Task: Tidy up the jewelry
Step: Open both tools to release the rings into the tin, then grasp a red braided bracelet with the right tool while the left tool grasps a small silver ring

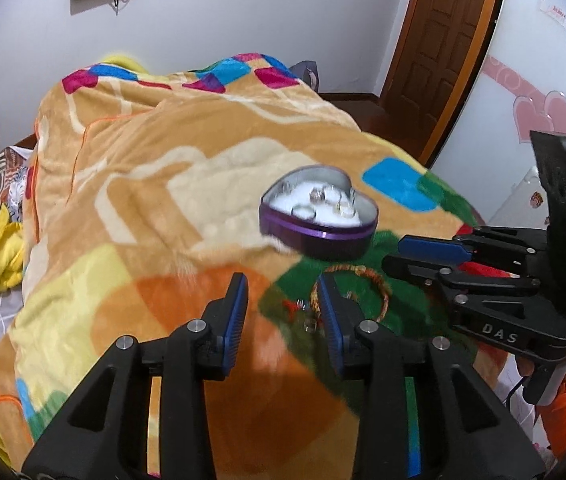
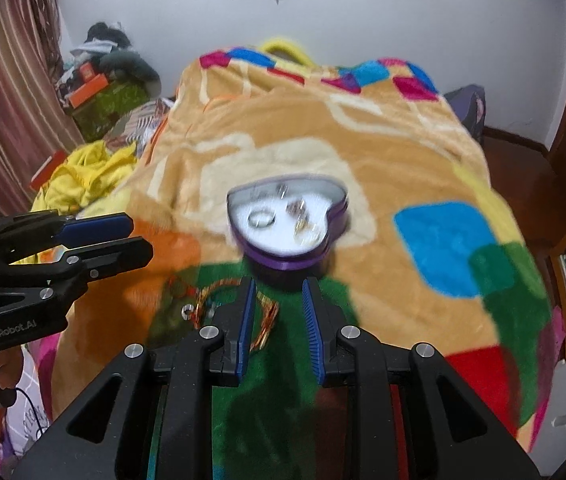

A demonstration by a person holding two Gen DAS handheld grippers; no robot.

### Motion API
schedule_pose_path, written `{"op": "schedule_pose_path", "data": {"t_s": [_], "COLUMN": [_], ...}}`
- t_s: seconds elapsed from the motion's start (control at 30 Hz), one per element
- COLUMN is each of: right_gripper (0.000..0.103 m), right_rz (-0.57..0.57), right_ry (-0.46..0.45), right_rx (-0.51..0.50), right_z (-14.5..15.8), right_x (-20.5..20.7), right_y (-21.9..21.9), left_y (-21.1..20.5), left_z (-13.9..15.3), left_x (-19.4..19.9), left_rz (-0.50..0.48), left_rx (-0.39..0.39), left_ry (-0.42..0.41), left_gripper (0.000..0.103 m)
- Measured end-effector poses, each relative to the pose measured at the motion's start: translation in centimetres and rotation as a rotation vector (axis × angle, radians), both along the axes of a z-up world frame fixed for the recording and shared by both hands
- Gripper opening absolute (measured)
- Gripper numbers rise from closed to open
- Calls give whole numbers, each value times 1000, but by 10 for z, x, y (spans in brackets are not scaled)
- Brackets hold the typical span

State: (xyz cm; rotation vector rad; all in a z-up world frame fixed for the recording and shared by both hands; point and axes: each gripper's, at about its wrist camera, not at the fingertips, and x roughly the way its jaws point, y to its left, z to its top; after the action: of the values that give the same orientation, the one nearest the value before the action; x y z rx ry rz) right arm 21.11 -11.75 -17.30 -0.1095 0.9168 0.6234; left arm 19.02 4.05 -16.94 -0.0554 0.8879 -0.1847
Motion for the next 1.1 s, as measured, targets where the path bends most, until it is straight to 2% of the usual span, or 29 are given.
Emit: {"op": "schedule_pose_path", "data": {"t_s": [0.23, 0.47, 0.57, 0.67, 0.87, 1.1], "right_gripper": [22, 21, 11, 7, 7, 7], "right_rz": [12, 7, 0, -10, -45, -76], "right_ry": [69, 32, 18, 13, -35, -52], "right_rx": [-32, -2, -1, 12, 9, 23], "right_z": [-28, -32, -31, -30, -23, -17], "right_x": [-7, -11, -10, -10, -15, -13], "right_y": [10, 6, 3, 0, -11, -26], "left_y": [-1, -9, -12, -15, -20, -26], "left_z": [-19, -32, -37, -41, -45, -50], "left_x": [-11, -15, -11, -8, -5, 2], "left_rz": [-30, -65, -65, -70, -86, -77], "left_rx": [-37, -48, -36, -22, -3, 15], "left_ry": [44, 68, 85, 91, 104, 119], "left_gripper": [35, 32, 28, 27, 24, 19]}}
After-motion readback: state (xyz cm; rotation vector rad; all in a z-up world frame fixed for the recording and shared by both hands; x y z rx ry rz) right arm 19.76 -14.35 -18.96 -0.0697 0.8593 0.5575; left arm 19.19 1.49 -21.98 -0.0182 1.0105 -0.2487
